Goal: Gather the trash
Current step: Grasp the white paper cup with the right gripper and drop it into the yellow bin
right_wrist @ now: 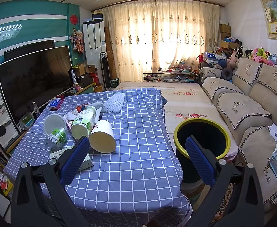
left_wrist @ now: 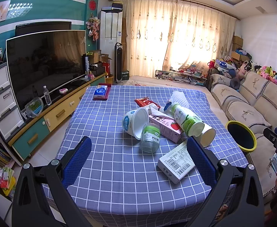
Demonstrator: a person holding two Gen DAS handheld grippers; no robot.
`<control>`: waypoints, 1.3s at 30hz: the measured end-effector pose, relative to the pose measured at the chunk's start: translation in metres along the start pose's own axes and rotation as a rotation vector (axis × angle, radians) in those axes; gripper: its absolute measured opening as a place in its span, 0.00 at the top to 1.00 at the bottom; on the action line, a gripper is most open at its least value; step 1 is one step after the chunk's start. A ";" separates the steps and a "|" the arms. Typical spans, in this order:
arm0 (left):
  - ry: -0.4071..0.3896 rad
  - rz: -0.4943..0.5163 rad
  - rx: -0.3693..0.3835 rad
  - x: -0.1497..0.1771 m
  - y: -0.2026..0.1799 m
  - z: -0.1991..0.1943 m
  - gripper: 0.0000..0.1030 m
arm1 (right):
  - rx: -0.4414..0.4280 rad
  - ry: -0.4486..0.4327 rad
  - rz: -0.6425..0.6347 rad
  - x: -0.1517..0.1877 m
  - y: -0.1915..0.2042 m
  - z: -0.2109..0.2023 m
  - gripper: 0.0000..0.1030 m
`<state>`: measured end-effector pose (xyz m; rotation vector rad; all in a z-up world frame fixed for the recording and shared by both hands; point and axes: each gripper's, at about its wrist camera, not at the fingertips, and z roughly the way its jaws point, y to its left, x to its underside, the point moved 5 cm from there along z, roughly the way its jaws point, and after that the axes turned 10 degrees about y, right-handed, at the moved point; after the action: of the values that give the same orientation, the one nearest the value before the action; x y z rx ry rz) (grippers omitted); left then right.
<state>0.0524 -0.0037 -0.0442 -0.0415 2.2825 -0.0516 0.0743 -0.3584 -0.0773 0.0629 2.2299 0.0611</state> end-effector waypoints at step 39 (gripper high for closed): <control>0.076 0.022 0.024 -0.001 0.000 0.091 0.03 | -0.208 0.373 -0.073 -0.009 0.045 0.202 0.97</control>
<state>0.1221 -0.0060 -0.1031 -0.0018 2.3578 -0.0700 0.2405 -0.3097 -0.1905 -0.1557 2.5821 0.2840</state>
